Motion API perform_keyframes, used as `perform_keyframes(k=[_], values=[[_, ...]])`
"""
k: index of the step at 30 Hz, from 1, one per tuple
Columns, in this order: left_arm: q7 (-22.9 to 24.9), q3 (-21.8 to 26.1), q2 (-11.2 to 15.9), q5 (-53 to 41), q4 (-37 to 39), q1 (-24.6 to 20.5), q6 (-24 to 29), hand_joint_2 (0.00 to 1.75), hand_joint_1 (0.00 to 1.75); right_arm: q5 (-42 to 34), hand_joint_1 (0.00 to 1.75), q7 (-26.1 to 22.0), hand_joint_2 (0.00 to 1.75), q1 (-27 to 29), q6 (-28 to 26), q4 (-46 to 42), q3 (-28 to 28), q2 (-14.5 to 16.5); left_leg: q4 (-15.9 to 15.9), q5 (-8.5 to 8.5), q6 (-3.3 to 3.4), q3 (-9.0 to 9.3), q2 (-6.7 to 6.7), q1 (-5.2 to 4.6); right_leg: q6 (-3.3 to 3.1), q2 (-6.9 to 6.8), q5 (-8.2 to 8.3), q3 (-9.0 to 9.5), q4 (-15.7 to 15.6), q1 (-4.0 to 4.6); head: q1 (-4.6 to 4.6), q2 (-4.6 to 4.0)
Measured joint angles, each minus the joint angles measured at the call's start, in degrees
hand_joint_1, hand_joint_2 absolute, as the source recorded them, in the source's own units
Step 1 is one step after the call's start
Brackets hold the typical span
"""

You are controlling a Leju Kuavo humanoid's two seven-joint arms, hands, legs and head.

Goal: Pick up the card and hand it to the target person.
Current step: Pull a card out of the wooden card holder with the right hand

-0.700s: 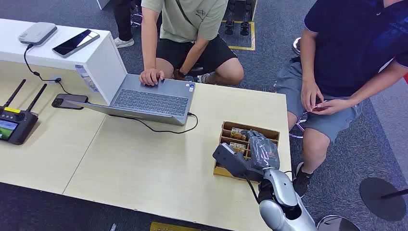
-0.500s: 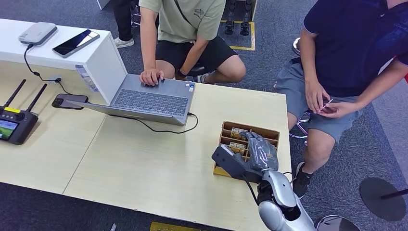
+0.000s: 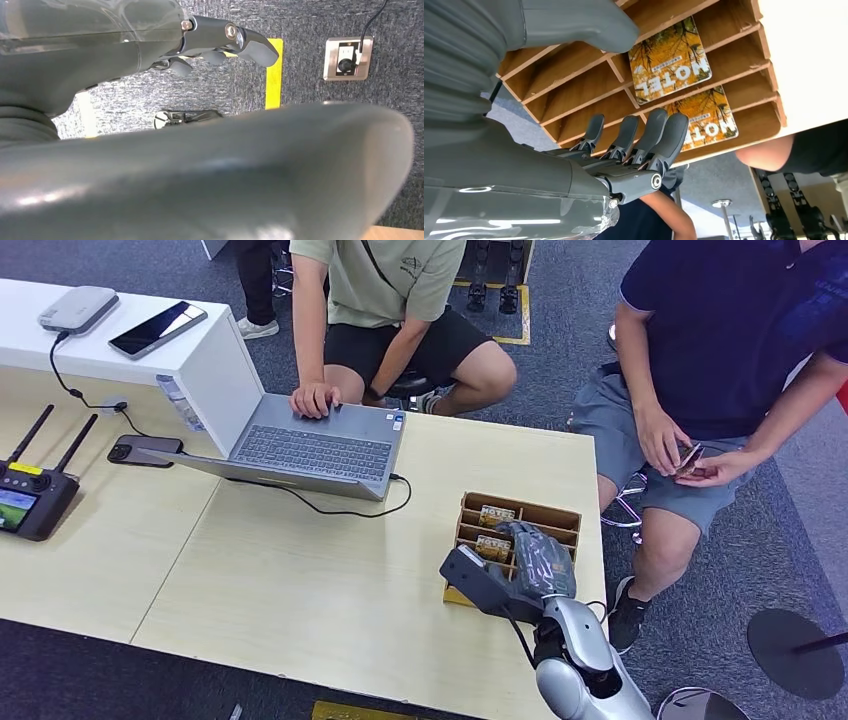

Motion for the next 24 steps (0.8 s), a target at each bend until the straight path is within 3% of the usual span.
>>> perform_keyframes(k=[18, 24], values=[[0.3, 0.0, 0.0, 0.0, 0.0, 0.0, 0.2, 0.00, 0.00, -0.3, 0.65, 0.0, 1.75, 0.0, 0.0, 1.8, 0.0, 0.0, 0.0, 0.00, 0.00, 0.01, 0.00, 0.00, 0.00, 0.00, 0.00, 0.00, 0.0, 0.00, 0.00, 0.00], [3.6, 0.0, -1.4, 0.0, 0.0, -0.8, 5.4, 0.00, 0.00, -0.8, 0.78, -1.2, 1.75, -0.3, -0.7, 2.2, -0.1, -0.1, 0.0, 0.01, 0.01, 0.02, 0.00, -0.01, 0.00, 0.00, 0.00, 0.01, 0.0, -0.01, 0.01, 0.00]])
